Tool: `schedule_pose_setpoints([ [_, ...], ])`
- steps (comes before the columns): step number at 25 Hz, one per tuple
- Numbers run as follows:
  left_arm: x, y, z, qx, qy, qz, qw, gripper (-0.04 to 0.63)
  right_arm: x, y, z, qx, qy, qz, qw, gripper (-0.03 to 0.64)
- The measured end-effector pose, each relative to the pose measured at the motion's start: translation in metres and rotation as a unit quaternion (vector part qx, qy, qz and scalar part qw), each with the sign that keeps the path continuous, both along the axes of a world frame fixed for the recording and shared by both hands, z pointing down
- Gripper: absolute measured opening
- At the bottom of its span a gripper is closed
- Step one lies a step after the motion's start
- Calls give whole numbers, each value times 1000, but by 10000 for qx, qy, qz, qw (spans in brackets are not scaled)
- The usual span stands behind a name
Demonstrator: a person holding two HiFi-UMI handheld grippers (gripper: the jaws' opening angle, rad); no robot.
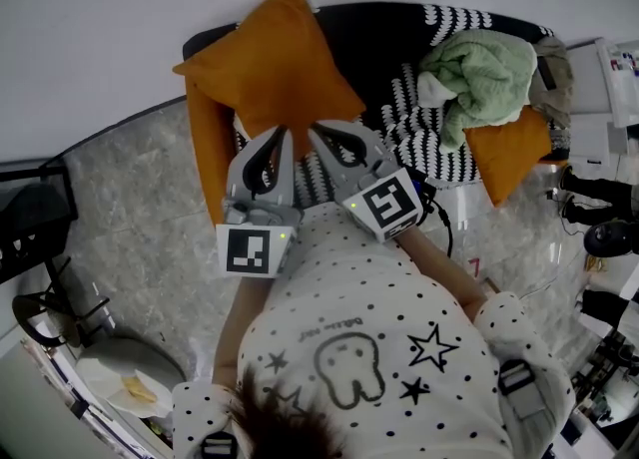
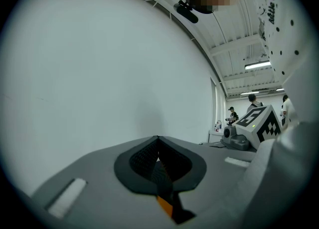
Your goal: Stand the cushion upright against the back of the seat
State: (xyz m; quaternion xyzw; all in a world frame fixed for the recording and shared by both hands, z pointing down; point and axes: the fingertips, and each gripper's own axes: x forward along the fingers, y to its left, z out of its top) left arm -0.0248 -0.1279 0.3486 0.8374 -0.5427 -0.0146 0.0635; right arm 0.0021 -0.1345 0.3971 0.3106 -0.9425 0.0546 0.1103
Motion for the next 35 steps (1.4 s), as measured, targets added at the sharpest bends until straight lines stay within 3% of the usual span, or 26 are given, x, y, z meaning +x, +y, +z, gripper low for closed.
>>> schedule_pose_setpoints([
  [35, 0, -7, 6, -86, 52, 10, 9999, -11, 9, -7, 9, -102, -17, 145, 9998, -3],
])
